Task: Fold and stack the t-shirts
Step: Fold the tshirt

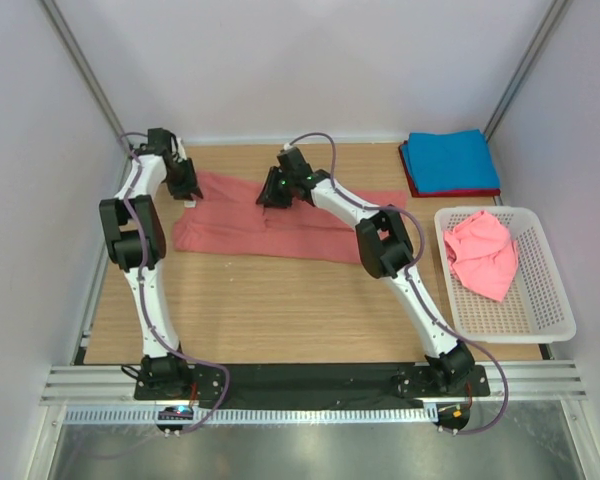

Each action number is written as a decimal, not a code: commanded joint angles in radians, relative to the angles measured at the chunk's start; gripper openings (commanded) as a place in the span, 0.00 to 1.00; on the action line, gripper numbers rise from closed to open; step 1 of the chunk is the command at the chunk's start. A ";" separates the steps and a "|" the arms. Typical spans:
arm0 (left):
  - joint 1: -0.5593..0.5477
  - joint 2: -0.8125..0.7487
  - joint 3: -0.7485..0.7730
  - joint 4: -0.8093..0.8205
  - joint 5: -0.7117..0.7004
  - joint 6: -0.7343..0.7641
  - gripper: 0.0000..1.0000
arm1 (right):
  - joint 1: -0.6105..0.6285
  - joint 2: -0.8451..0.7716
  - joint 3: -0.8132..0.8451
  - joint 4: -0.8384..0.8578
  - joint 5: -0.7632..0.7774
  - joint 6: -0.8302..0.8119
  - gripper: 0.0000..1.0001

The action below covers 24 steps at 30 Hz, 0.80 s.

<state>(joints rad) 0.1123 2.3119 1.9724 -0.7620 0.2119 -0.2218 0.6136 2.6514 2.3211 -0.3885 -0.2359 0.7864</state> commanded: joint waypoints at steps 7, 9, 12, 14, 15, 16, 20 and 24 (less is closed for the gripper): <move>0.006 -0.028 -0.010 0.038 0.127 0.027 0.29 | 0.011 0.024 0.043 0.033 0.001 0.007 0.34; 0.004 -0.022 -0.009 0.038 0.121 0.025 0.24 | 0.012 0.025 0.044 0.030 0.007 0.008 0.32; 0.006 -0.016 -0.009 0.018 0.096 0.029 0.22 | 0.011 0.024 0.046 0.028 0.006 0.008 0.30; 0.004 -0.028 -0.020 0.020 0.074 0.030 0.24 | 0.012 0.022 0.046 0.027 0.007 0.011 0.28; 0.006 -0.031 -0.030 0.020 0.067 0.030 0.24 | 0.012 0.022 0.047 0.028 0.007 0.008 0.24; 0.006 -0.034 -0.033 0.023 0.064 0.030 0.21 | 0.011 0.022 0.047 0.028 0.009 0.005 0.19; 0.004 -0.025 -0.015 0.027 0.098 0.013 0.00 | 0.012 -0.002 0.043 0.040 0.032 -0.016 0.03; 0.004 -0.025 0.014 0.039 0.132 -0.017 0.00 | 0.011 -0.045 0.038 0.071 0.052 -0.036 0.01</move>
<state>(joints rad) 0.1135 2.3119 1.9453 -0.7513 0.3004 -0.2146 0.6147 2.6694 2.3318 -0.3679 -0.2218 0.7807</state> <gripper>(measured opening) 0.003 0.059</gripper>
